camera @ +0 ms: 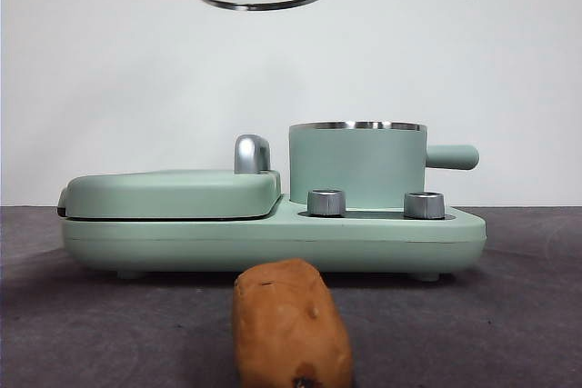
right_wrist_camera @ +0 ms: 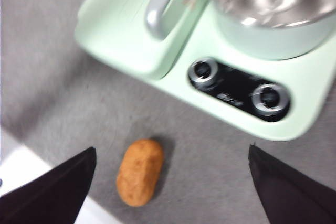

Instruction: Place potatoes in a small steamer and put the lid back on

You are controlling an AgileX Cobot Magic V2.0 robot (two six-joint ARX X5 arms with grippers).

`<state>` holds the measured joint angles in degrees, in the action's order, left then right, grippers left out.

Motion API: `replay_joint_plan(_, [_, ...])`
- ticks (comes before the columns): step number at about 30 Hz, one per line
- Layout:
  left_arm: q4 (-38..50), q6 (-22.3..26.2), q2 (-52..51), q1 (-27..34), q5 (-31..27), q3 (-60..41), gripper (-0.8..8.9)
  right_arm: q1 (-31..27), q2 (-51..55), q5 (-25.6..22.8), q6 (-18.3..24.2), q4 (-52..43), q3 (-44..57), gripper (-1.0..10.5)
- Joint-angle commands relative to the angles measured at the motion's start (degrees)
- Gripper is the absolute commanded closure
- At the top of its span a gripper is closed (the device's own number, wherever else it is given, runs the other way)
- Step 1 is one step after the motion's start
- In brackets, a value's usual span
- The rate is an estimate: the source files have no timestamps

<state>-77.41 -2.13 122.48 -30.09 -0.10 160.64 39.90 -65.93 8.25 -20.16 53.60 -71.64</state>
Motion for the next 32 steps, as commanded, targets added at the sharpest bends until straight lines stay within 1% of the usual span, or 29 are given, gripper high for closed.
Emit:
replay_joint_plan(1, [0.74,-0.31,-2.05,1.75,-0.15,2.32,8.08,6.54,-5.07,-2.56,-5.03,-1.57,-1.57,4.8])
replay_joint_plan(4, [0.22,-0.5,-3.1,4.39,-0.17,2.32,8.08,11.34,-10.95,-3.8,-7.93,-2.69,-1.66,4.8])
replay_joint_plan(6, [0.2,-0.52,-3.78,6.4,-0.15,2.32,8.08,13.94,-14.93,-4.35,-8.74,-2.95,-1.66,4.8])
replay_joint_plan(11, [-0.55,-1.62,-4.92,10.69,-0.15,2.32,8.08,16.9,-23.28,-4.48,-9.51,-2.93,-1.66,4.8])
replay_joint_plan(17, [-1.01,-2.6,-5.16,13.88,-0.09,2.32,8.08,17.46,-30.27,-4.92,-9.66,-3.06,-1.66,4.8])
replay_joint_plan(23, [-0.72,-2.62,-5.16,14.67,-0.07,2.27,8.08,17.46,-34.75,-4.74,-8.9,-3.63,-1.66,4.8])
replay_joint_plan(27, [-0.74,-2.64,-5.16,14.71,-0.07,2.27,8.08,17.46,-37.16,-1.99,-8.2,-4.13,-1.66,4.8])
replay_joint_plan(29, [-0.72,-2.64,-5.16,14.71,-0.07,2.27,8.08,17.46,-38.36,-1.68,-7.93,-4.11,-1.66,4.9])
replay_joint_plan(30, [-0.74,-2.64,-5.16,14.71,-0.07,2.27,8.08,17.46,-38.73,-1.64,-7.87,-4.07,-1.66,5.0])
replay_joint_plan(32, [-0.74,-2.64,-5.16,14.71,-0.04,2.27,8.08,17.46,-39.41,-1.64,-7.69,-4.02,-1.66,5.9])
